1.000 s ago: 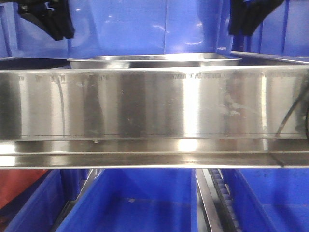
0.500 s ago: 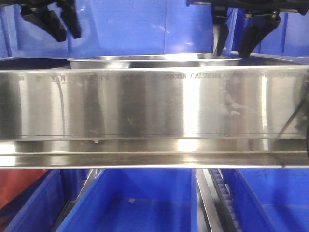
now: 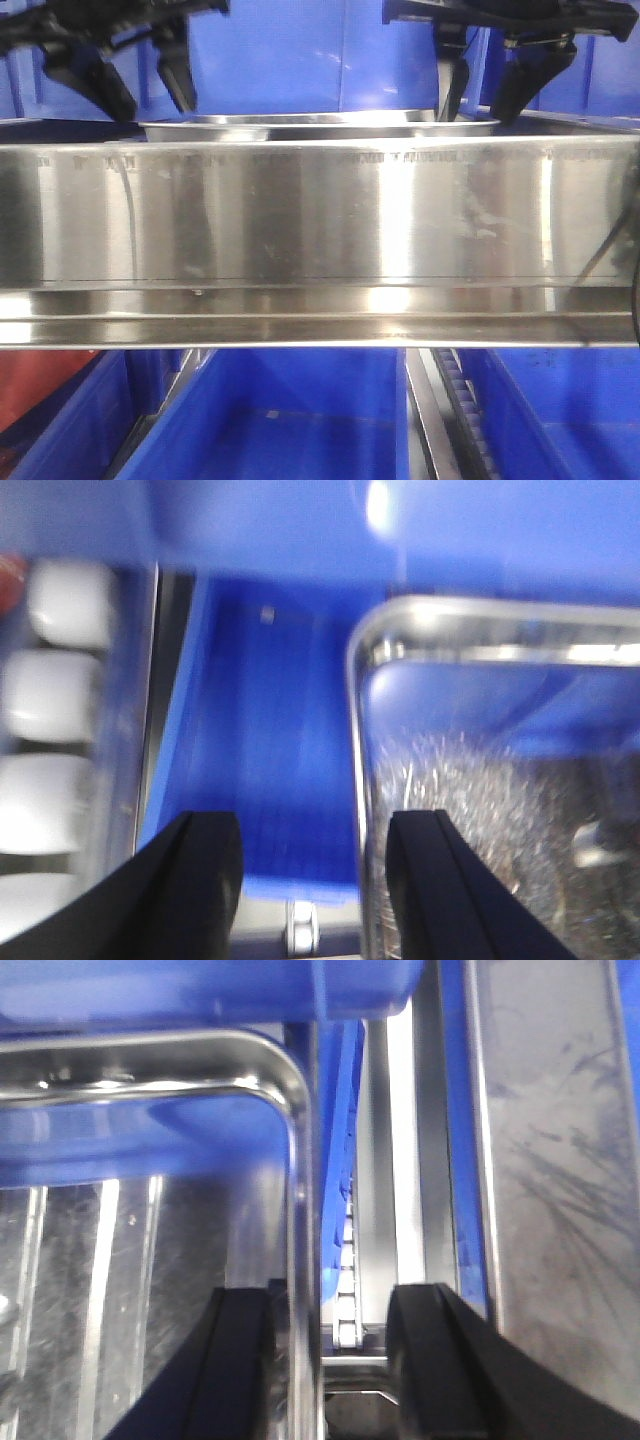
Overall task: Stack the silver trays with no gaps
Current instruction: 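Lower both grippers onto opposite rims of the silver tray and close, then lift the silver tray with both grippers and pull it off the shelf, then back the base away from the shelf while holding the tray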
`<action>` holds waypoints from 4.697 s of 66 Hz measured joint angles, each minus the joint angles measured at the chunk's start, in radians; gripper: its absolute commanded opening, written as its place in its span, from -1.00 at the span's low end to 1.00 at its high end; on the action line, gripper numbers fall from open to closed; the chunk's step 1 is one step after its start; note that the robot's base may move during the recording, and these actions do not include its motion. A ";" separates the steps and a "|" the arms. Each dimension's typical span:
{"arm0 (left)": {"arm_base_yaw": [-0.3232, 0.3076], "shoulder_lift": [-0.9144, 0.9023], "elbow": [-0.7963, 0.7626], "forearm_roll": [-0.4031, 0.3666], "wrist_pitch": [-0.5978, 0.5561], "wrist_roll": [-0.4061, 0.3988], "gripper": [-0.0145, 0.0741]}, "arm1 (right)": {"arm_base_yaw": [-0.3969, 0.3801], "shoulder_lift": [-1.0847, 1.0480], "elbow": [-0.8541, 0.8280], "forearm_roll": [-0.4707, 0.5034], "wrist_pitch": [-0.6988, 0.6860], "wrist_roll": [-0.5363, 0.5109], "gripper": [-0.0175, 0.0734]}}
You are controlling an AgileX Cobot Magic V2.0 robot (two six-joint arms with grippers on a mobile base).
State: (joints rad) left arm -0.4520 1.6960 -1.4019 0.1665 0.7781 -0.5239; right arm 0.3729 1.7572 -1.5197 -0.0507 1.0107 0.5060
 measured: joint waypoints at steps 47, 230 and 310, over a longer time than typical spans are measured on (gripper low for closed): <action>-0.016 0.032 0.000 -0.006 0.056 0.004 -0.08 | 0.000 0.020 -0.002 0.030 0.019 -0.003 -0.19; -0.440 -0.551 0.222 0.392 0.216 -0.449 -0.71 | 0.525 -0.549 0.330 -0.537 0.057 0.628 -0.62; -0.440 -0.551 0.223 0.392 0.225 -0.449 -0.71 | 0.525 -0.549 0.330 -0.541 0.043 0.630 -0.62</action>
State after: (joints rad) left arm -0.8917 1.1450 -1.1794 0.5584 1.0032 -0.9729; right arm 0.8977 1.2083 -1.1899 -0.5918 1.0536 1.1355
